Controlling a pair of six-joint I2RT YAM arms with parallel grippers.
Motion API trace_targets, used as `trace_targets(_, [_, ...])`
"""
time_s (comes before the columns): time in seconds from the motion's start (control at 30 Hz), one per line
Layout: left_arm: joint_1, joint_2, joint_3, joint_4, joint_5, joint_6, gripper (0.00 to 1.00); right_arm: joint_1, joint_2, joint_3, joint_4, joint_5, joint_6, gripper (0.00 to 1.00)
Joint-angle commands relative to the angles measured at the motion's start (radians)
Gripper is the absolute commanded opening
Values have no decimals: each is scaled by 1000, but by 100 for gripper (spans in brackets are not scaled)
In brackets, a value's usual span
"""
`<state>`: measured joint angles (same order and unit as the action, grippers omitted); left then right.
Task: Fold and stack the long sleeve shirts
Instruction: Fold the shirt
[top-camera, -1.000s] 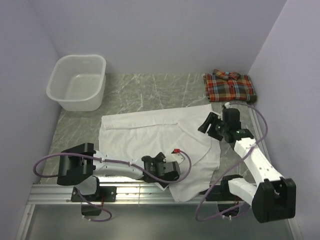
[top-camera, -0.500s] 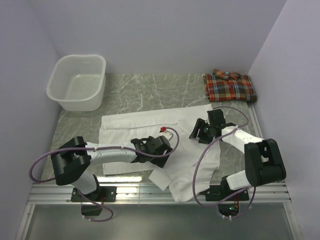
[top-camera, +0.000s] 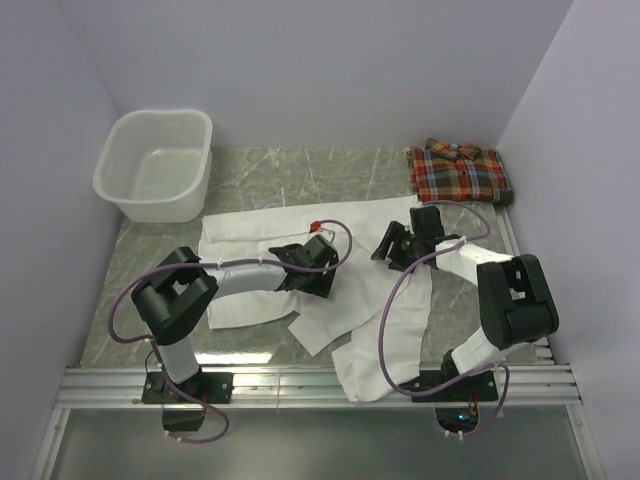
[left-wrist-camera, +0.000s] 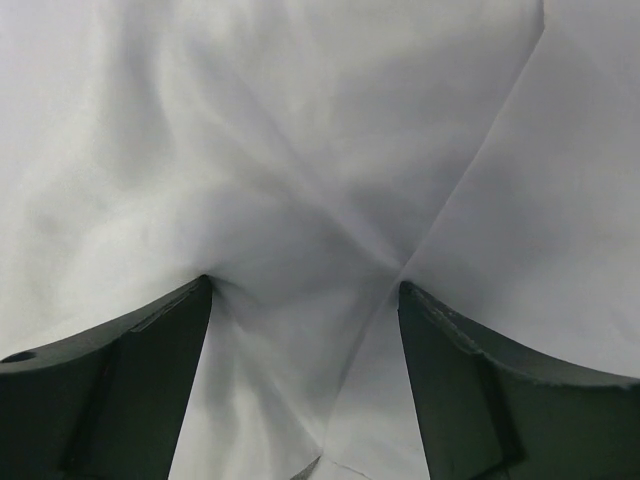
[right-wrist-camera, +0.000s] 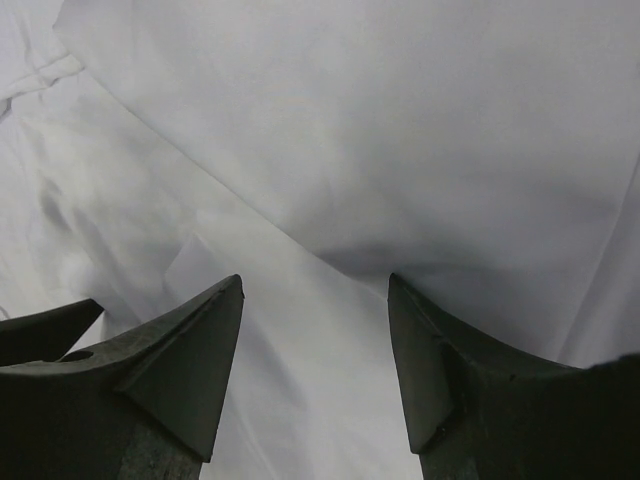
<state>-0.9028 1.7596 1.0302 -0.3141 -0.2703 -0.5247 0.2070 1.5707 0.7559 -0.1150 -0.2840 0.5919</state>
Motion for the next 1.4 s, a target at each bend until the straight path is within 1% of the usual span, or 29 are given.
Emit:
trace_targets(0.0, [7,12,8,-46,-12,26,82,5,43,32,-37,101,-10,68])
trace_targets(0.1, [-13,-73,-5,-80,-10,45,85,8,0,52,-60,95,-33,69])
trace_targets(0.13, [-28,-100,-12,-88,-15,52,85,8,-42,56,-70,95,-47,70])
trace_targets(0.17, [-74,-151,-25,-97,-42,69,86,6,-66,59,-78,101,-55,70])
trace_targets(0.23, [-135,-192,-33,-134,-64,81,86,6,-136,62,-113,114,-79,71])
trace_targets(0.27, [-196,-219,-36,-146,-67,92,85,6,-161,62,-126,118,-87,72])
trace_targets(0.33, [-257,-236,-55,-158,-55,95,84,6,-228,54,-164,140,-105,74])
trace_targets(0.37, [-304,-239,-61,-160,-52,97,84,8,-250,53,-173,143,-110,75])
trace_targets(0.47, [-363,-217,-81,-161,-29,100,84,6,-331,37,-209,147,-119,83])
trace_targets(0.5, [-370,-207,-81,-163,-26,106,83,6,-349,33,-215,149,-121,87])
trace_targets(0.67, [-392,-149,-65,-172,-3,140,81,6,-449,33,-264,172,-127,91])
trace_targets(0.97, [-392,-115,-76,-164,65,170,73,6,-483,51,-296,195,-119,91])
trace_targets(1.17, [-392,-71,-78,-169,100,144,73,6,-482,46,-293,198,-110,90])
trace_targets(1.27, [-392,-29,-65,-186,95,135,66,8,-482,49,-295,198,-110,90])
trace_targets(1.3, [-392,-20,-61,-192,91,131,59,6,-482,48,-295,198,-107,90])
trace_targets(1.37, [-392,3,-50,-204,83,124,52,6,-483,46,-293,200,-107,90])
